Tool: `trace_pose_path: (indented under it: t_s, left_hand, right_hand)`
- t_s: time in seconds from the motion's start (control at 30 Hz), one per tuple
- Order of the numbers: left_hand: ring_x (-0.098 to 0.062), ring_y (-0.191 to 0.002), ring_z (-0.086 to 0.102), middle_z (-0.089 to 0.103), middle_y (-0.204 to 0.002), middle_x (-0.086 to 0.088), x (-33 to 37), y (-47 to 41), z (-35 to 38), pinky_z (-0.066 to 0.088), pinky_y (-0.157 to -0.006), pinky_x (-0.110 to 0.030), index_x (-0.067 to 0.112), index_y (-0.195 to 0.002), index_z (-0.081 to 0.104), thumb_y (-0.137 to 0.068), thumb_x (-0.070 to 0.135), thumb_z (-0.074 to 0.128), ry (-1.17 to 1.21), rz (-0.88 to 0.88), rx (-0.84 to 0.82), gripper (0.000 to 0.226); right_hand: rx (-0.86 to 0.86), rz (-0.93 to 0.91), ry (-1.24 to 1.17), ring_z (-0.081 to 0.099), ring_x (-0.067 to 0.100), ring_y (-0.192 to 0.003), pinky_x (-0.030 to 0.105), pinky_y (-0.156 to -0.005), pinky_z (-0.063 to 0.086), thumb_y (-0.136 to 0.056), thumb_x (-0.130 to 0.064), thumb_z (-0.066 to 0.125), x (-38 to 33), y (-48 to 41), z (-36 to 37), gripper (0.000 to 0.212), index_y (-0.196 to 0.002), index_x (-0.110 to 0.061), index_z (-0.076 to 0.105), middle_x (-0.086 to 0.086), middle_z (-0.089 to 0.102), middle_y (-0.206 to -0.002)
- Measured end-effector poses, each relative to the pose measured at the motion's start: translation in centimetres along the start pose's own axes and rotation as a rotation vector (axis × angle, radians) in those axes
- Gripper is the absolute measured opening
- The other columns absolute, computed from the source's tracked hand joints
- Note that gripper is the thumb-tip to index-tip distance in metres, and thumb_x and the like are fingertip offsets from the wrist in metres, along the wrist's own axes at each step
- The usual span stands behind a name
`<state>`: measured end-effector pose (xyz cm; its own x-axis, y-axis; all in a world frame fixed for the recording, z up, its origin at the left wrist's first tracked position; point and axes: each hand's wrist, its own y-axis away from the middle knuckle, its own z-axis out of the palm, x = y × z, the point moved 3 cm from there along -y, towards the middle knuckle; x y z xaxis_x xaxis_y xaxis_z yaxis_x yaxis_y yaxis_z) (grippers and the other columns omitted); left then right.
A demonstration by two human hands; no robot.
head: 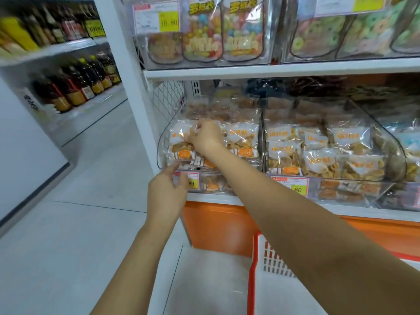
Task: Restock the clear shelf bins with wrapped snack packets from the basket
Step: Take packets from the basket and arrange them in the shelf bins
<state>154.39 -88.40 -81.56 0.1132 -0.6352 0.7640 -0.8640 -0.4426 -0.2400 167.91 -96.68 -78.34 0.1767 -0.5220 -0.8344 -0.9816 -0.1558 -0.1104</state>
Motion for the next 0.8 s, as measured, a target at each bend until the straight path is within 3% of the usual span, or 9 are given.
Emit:
trace_pose_path:
  t_s: [0.17, 0.23, 0.3, 0.37, 0.43, 0.5, 0.57, 0.7, 0.8]
  left_hand:
    - [-0.021, -0.117, 0.058, 0.060, -0.131, -0.005, -0.4, -0.2, 0.0, 0.040, -0.100, -0.026, 0.013, -0.133, 0.056, -0.094, 0.015, 0.053, 0.000, 0.033, -0.003, 0.039]
    - [-0.020, -0.116, 0.058, 0.062, -0.129, -0.005, -0.4, 0.0, 0.1, 0.038, -0.094, -0.019, 0.013, -0.132, 0.057, -0.094, 0.015, 0.053, -0.012, 0.045, 0.002, 0.038]
    - [-0.015, -0.111, 0.059, 0.065, -0.122, -0.002, -0.2, 0.5, 0.2, 0.034, -0.086, -0.010, 0.013, -0.128, 0.061, -0.094, 0.015, 0.053, -0.007, 0.072, 0.010, 0.035]
    - [-0.013, -0.098, 0.063, 0.069, -0.106, 0.001, 0.5, 1.4, 0.5, 0.037, -0.078, -0.010, 0.012, -0.115, 0.067, -0.094, 0.016, 0.054, 0.005, 0.119, -0.012, 0.025]
    - [-0.015, -0.082, 0.065, 0.070, -0.084, 0.003, 1.0, 2.6, 1.7, 0.042, -0.069, -0.019, 0.014, -0.091, 0.070, -0.094, 0.019, 0.054, -0.015, 0.171, -0.102, 0.017]
    - [-0.020, -0.074, 0.065, 0.069, -0.074, -0.001, 1.1, 4.2, 3.7, 0.050, -0.072, -0.030, 0.016, -0.076, 0.066, -0.092, 0.027, 0.056, -0.045, 0.183, -0.284, 0.022]
    - [-0.025, -0.075, 0.064, 0.068, -0.075, -0.007, 1.0, 6.4, 6.2, 0.052, -0.072, -0.037, 0.010, -0.076, 0.066, -0.093, 0.028, 0.055, -0.121, 0.203, -0.505, 0.027]
    - [-0.016, -0.077, 0.059, 0.067, -0.088, -0.003, 0.2, 11.3, 10.8, 0.044, -0.067, -0.017, 0.008, -0.090, 0.066, -0.096, 0.025, 0.054, -0.361, 0.250, -0.914, 0.022]
    - [-0.015, -0.094, 0.061, 0.066, -0.107, -0.001, -1.8, 13.8, 13.3, 0.051, -0.086, -0.031, 0.013, -0.107, 0.065, -0.096, 0.029, 0.052, -0.520, 0.238, -1.129, 0.024]
  right_hand:
    - [-0.002, -0.036, -0.055, 0.053, 0.032, -0.115, 0.041, -0.089, 0.051, -0.080, -0.005, 0.073, 0.2, 0.9, 1.2, 0.074, -0.141, -0.012, 0.030, 0.017, 0.046, -0.133]
    - [0.049, -0.136, 0.007, 0.049, 0.029, -0.118, 0.038, -0.093, 0.048, -0.082, -0.008, 0.072, 0.0, 2.4, 0.0, 0.073, -0.142, -0.014, 0.031, 0.014, 0.036, -0.140]
    - [0.114, -0.239, 0.037, 0.054, 0.017, -0.103, 0.028, -0.085, 0.047, -0.085, -0.020, 0.071, 0.4, 4.5, -2.3, 0.046, -0.125, -0.012, 0.049, 0.008, 0.049, -0.124]
    - [0.103, -0.317, -0.010, 0.052, 0.004, -0.070, 0.019, -0.066, 0.043, -0.088, -0.026, 0.068, 2.0, 7.5, -4.7, 0.016, -0.092, -0.012, 0.061, -0.001, 0.060, -0.084]
    - [0.046, -0.346, -0.026, 0.043, 0.003, -0.052, 0.013, -0.054, 0.036, -0.089, -0.026, 0.066, 4.8, 11.3, -6.6, 0.021, -0.074, -0.013, 0.060, -0.006, 0.050, -0.059]
    - [-0.085, -0.320, 0.071, 0.043, 0.002, -0.051, 0.014, -0.052, 0.033, -0.089, -0.027, 0.066, 8.8, 15.5, -7.2, 0.027, -0.066, -0.021, 0.054, -0.012, 0.045, -0.055]
    - [-0.259, -0.219, 0.233, 0.046, 0.000, -0.052, 0.013, -0.051, 0.031, -0.090, -0.029, 0.064, 14.6, 19.2, -6.9, 0.035, -0.062, -0.032, 0.044, -0.015, 0.044, -0.055]
    - [-0.553, 0.178, 0.539, 0.057, 0.013, -0.076, 0.020, -0.064, 0.041, -0.089, -0.032, 0.066, 30.3, 24.6, -6.3, 0.018, -0.080, -0.021, 0.055, -0.006, 0.056, -0.079]
    - [-0.811, 0.333, 0.668, 0.051, 0.019, -0.109, 0.029, -0.091, 0.041, -0.084, -0.033, 0.070, 39.7, 29.6, -5.9, 0.047, -0.125, -0.019, 0.050, 0.003, 0.053, -0.125]
